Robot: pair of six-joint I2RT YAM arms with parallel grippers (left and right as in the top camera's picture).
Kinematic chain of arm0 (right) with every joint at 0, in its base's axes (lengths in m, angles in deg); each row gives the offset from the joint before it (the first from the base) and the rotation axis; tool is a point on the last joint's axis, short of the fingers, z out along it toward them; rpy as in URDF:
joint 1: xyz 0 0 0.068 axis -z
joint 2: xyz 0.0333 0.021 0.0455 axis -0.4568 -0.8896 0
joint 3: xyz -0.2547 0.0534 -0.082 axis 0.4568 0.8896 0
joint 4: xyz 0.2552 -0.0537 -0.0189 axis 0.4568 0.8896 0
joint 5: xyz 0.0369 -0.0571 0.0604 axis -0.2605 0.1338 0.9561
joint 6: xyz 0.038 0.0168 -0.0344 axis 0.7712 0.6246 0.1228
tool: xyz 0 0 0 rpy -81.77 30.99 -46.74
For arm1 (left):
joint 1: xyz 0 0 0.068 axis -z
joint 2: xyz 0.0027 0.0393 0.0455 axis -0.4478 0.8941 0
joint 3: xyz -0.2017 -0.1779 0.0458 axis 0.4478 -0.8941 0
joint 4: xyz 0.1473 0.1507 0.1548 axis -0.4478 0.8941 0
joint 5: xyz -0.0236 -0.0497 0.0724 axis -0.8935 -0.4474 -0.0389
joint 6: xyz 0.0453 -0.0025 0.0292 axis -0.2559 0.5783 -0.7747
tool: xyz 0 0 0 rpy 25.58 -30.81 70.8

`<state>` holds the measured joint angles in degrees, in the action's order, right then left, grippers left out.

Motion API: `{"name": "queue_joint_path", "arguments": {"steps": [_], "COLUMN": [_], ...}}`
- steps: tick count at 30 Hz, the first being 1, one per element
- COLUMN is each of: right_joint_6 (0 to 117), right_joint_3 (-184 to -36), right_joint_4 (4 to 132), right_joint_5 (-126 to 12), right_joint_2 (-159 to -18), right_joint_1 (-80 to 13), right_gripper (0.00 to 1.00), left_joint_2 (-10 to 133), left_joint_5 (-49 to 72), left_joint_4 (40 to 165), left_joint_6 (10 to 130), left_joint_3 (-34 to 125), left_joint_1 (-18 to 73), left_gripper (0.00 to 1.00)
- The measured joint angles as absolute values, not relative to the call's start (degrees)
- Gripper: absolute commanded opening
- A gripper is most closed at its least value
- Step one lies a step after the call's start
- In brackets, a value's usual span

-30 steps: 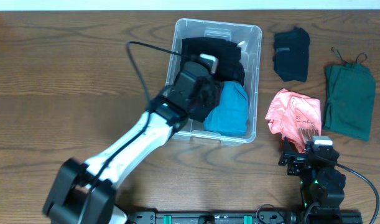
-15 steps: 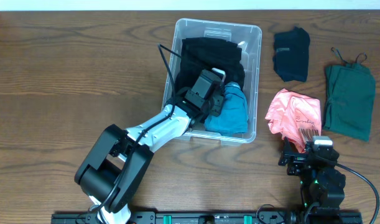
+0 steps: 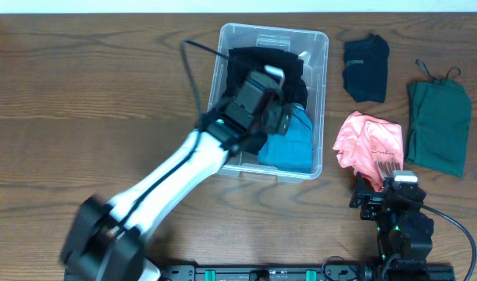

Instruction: Pack container

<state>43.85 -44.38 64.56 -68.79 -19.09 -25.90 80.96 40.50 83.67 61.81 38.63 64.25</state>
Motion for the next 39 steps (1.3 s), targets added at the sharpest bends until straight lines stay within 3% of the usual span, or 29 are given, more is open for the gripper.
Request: {"name": "queue_joint_path", "arguments": {"steps": [9,20,28,39], "right_joint_6": [43.9,43.9,44.5,52.8], "right_joint_3": [-44.4,-44.4,-44.4,-44.7], "right_joint_4": [64.6,64.6,60.4,32.7], "right_joint_5": [-68.8,-68.8,-68.2,-60.3], "right_joint_2": [-19.1,-19.1,-19.1,-23.4], "right_joint_1": [-25.9,-25.9,-25.9,-25.9], "right_gripper": [0.99,0.99,0.99,0.99], "left_joint_2": [61.0,55.7,56.3,56.4], "left_joint_5": [53.3,58.9,59.1,59.1], "left_joint_4": [97.0,118.6,121.0,121.1], "left_joint_6": [61.9,64.7,65.4,65.4], "left_joint_3": [42.5,42.3,42.3,42.3], "left_joint_1": [53.3,30.7,27.9,27.9], "left_gripper": [0.98,0.98,0.98,0.98]}}
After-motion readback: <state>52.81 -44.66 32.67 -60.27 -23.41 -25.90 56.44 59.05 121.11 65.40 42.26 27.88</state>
